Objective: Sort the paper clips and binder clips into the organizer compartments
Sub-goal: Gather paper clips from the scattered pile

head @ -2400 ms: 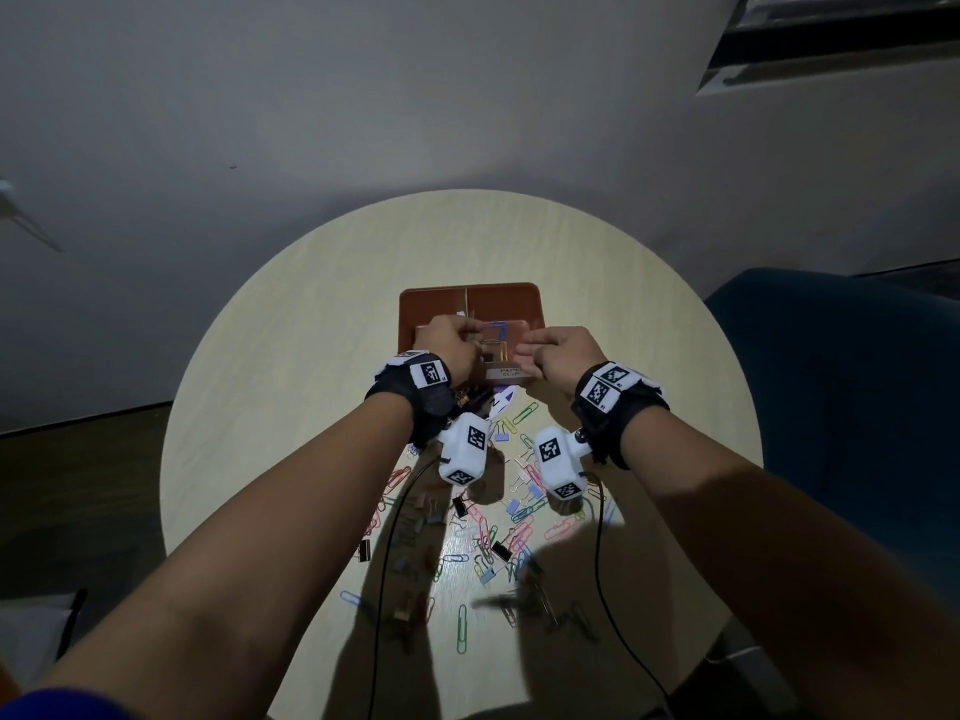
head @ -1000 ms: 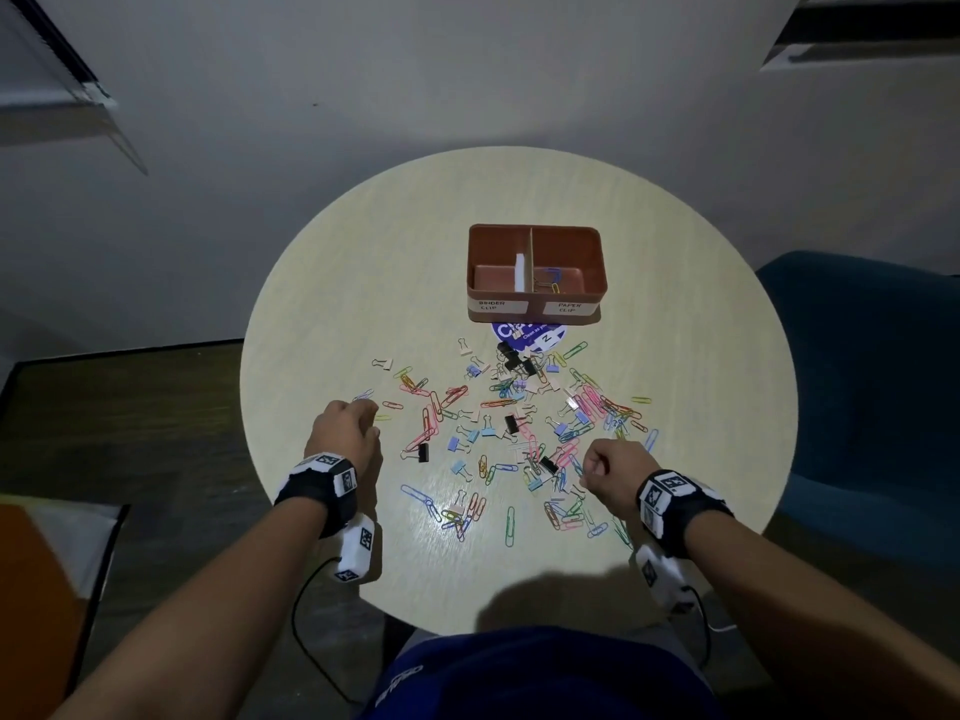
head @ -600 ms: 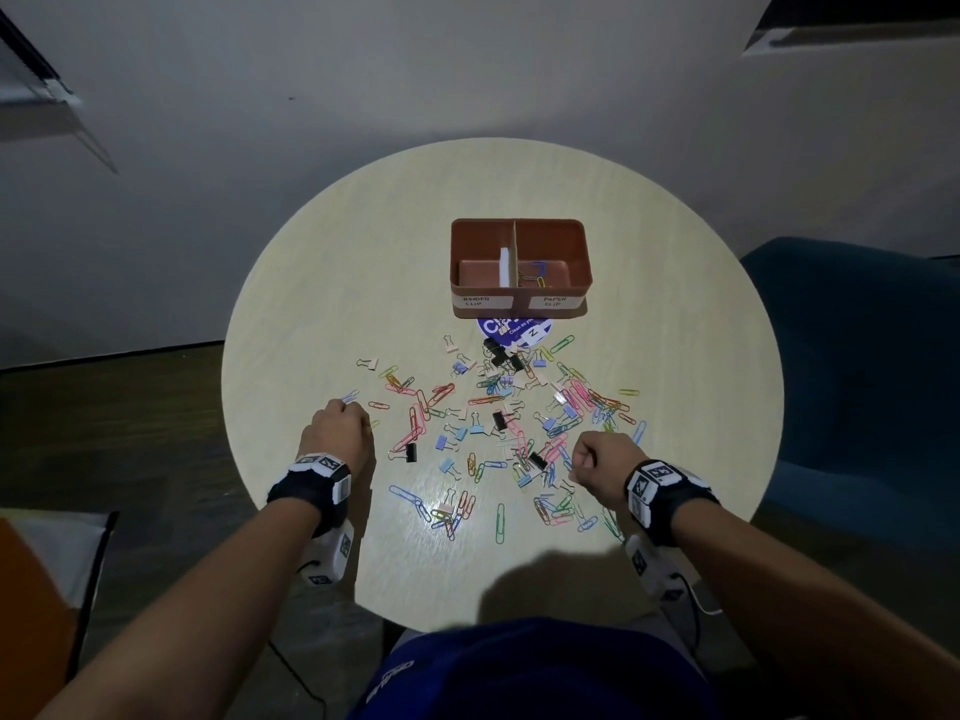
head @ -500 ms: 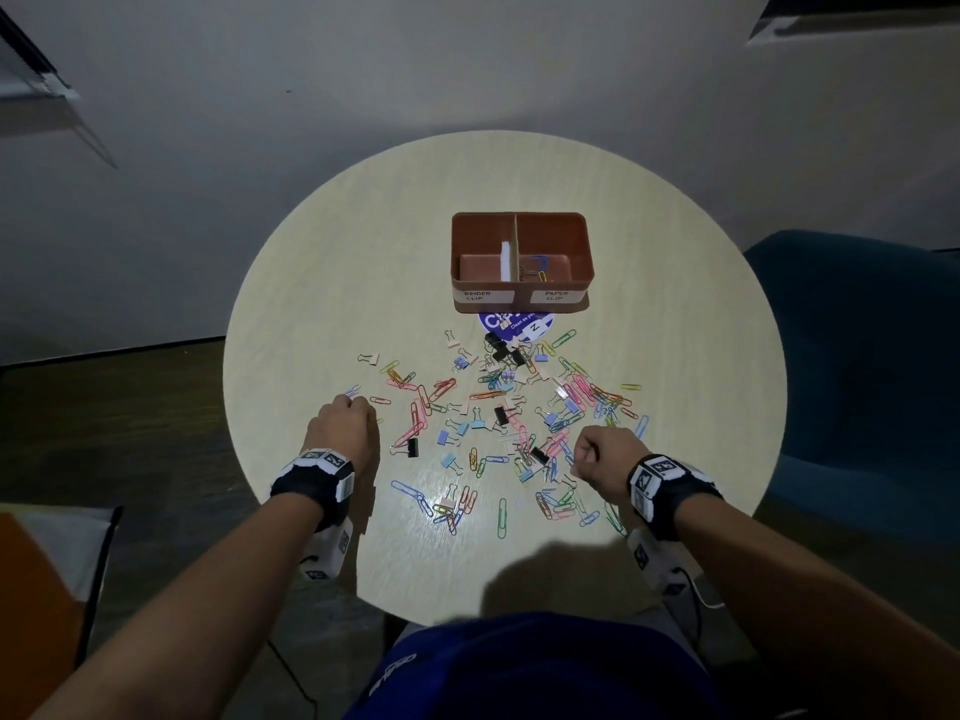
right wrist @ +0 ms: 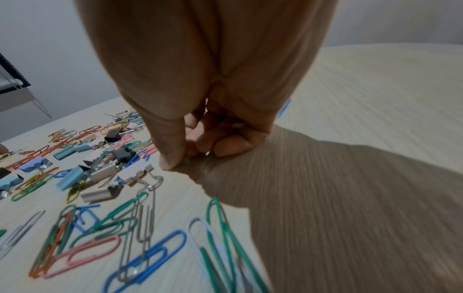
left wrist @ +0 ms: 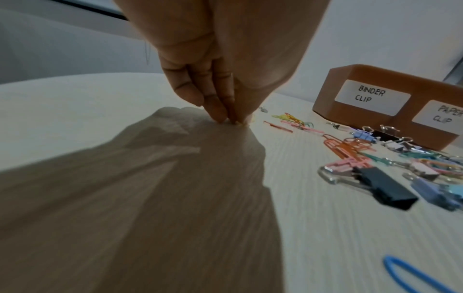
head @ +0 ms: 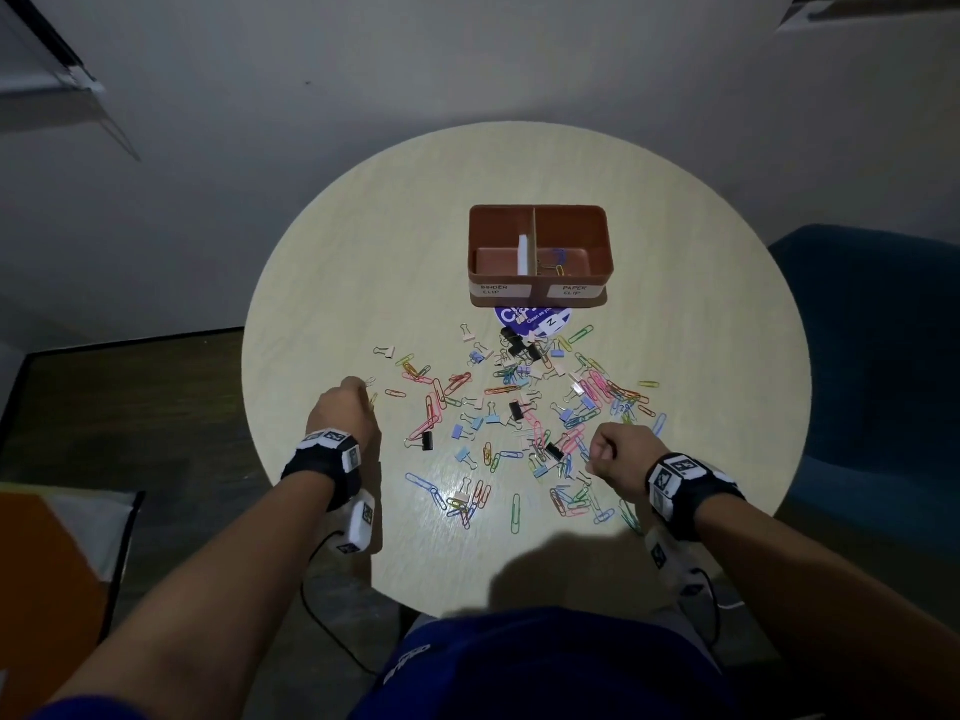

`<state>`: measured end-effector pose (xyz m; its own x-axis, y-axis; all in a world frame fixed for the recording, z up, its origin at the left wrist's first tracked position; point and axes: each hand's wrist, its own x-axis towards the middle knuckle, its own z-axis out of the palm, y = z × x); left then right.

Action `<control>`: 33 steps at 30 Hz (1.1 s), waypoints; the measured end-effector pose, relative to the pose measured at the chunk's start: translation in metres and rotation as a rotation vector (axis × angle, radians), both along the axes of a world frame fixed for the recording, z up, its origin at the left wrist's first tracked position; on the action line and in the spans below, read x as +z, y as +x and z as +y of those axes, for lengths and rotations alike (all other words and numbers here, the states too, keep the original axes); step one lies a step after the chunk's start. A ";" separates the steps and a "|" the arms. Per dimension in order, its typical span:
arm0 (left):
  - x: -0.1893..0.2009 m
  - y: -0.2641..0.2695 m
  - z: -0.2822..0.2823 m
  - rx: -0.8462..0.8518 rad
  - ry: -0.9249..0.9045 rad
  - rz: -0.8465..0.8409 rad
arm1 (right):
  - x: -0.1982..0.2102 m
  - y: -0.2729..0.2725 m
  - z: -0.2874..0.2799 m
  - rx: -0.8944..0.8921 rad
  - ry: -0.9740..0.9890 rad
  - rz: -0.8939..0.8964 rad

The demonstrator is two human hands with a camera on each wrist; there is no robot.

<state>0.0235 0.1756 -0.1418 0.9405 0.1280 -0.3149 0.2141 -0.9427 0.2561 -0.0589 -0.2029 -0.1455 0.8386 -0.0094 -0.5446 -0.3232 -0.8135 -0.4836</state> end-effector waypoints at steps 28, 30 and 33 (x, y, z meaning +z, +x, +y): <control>-0.017 -0.012 0.004 -0.002 -0.090 -0.025 | 0.025 0.013 -0.022 -0.139 -0.031 -0.117; -0.016 -0.010 0.007 0.019 -0.138 -0.015 | 0.023 0.014 -0.023 -0.092 -0.077 -0.099; -0.014 -0.009 0.013 0.032 -0.198 -0.001 | 0.015 0.014 -0.023 -0.056 -0.125 -0.120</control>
<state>0.0145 0.1885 -0.1562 0.9371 0.0937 -0.3363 0.2432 -0.8663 0.4363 -0.0451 -0.2259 -0.1307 0.8936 -0.1196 -0.4326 -0.3163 -0.8517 -0.4178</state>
